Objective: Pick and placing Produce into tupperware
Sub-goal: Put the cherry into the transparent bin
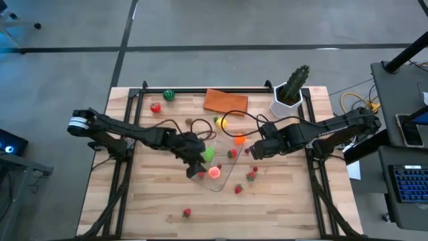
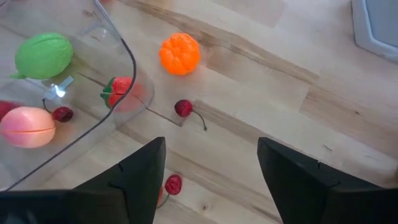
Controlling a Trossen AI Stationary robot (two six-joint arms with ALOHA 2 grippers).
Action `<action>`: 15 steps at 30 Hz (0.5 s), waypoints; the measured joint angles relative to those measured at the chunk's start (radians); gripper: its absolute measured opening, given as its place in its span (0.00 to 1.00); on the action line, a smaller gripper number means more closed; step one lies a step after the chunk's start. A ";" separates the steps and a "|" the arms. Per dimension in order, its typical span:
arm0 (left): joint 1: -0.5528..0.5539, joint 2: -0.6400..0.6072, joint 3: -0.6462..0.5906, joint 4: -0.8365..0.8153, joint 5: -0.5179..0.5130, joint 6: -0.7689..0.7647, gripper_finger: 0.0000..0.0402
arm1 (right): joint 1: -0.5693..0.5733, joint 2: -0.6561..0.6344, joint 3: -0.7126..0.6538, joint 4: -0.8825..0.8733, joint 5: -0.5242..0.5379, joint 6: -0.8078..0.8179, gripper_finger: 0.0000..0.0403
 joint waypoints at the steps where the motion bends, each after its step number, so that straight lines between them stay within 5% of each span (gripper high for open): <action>1: -0.002 0.013 0.004 -0.005 0.011 -0.022 0.57 | 0.001 0.000 0.000 0.001 0.000 -0.012 0.62; 7: -0.014 0.011 0.056 -0.015 0.021 -0.073 0.67 | 0.009 0.000 -0.002 0.001 -0.070 -0.089 0.63; 15: -0.020 -0.155 0.067 -0.017 -0.004 -0.110 0.67 | 0.012 0.000 -0.111 0.095 -0.244 -0.112 0.61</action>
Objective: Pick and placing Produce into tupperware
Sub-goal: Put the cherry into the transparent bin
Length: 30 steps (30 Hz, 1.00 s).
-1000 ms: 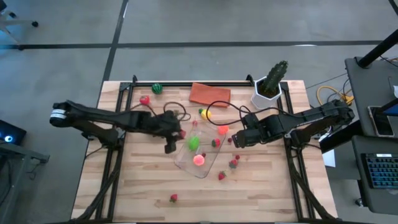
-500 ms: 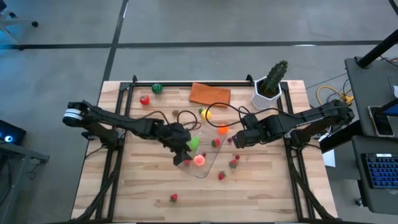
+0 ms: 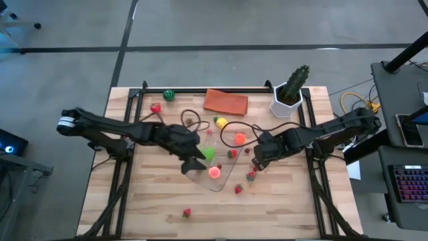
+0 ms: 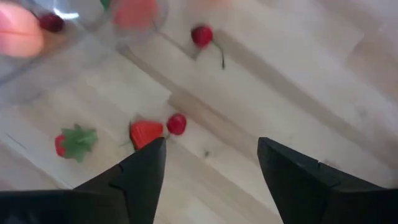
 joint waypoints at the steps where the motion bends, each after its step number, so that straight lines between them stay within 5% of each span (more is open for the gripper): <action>1: 0.000 -0.021 -0.005 -0.007 -0.005 -0.014 0.68 | 0.000 0.002 -0.028 0.034 -0.020 0.010 0.61; 10: -0.002 -0.196 -0.039 -0.067 -0.082 -0.060 0.68 | 0.000 0.041 -0.193 0.325 -0.093 0.225 0.59; 30: -0.002 -0.255 -0.057 -0.188 -0.146 -0.035 0.68 | 0.031 0.343 -0.073 0.311 -0.099 0.360 0.56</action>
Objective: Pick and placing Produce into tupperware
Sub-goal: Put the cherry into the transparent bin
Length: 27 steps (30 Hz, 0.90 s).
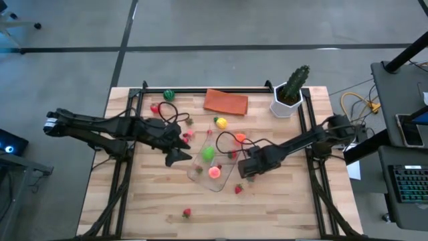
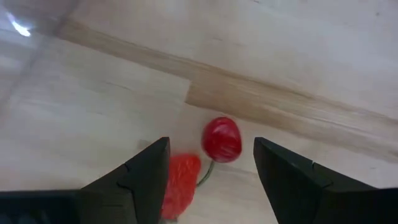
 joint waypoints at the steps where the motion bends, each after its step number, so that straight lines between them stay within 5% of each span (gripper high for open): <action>1: 0.000 0.000 0.000 -0.013 0.000 0.003 0.68 | 0.001 0.008 0.000 0.000 0.000 0.007 0.56; 10: 0.000 0.003 -0.001 -0.050 -0.001 0.043 0.68 | 0.005 0.024 -0.010 0.002 0.013 0.034 0.51; 27: 0.001 0.004 -0.003 -0.096 -0.020 0.104 0.68 | 0.006 0.005 -0.001 0.002 -0.012 -0.026 0.17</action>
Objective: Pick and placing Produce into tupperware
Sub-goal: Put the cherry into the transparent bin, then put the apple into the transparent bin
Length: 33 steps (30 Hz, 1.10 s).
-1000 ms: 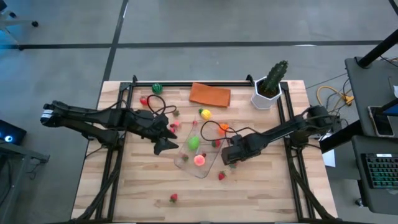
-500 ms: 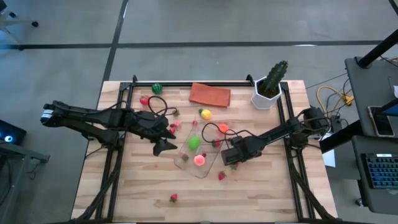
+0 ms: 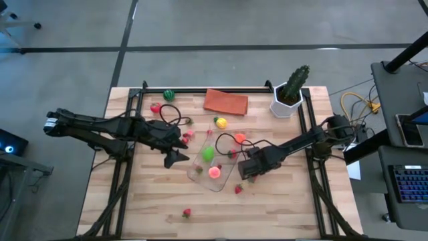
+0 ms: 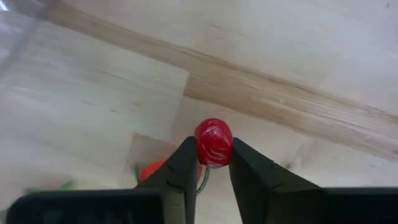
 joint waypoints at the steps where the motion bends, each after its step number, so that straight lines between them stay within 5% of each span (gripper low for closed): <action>1: 0.000 0.000 0.000 -0.016 -0.001 -0.001 0.68 | 0.000 -0.007 0.004 -0.004 0.008 -0.001 0.16; 12: -0.001 -0.001 -0.074 -0.135 -0.019 -0.047 0.68 | 0.020 -0.206 0.244 -0.132 0.205 -0.090 0.17; 19: -0.002 -0.002 -0.141 -0.135 -0.018 -0.085 0.68 | -0.095 -0.165 0.353 -0.117 0.201 -0.295 0.21; 29: -0.017 -0.015 -0.145 -0.134 -0.018 -0.111 0.68 | -0.119 -0.009 0.491 -0.088 0.206 -0.432 0.48; 33: -0.017 -0.016 -0.144 -0.134 -0.017 -0.111 0.68 | -0.119 -0.018 0.519 -0.265 0.275 -0.418 0.57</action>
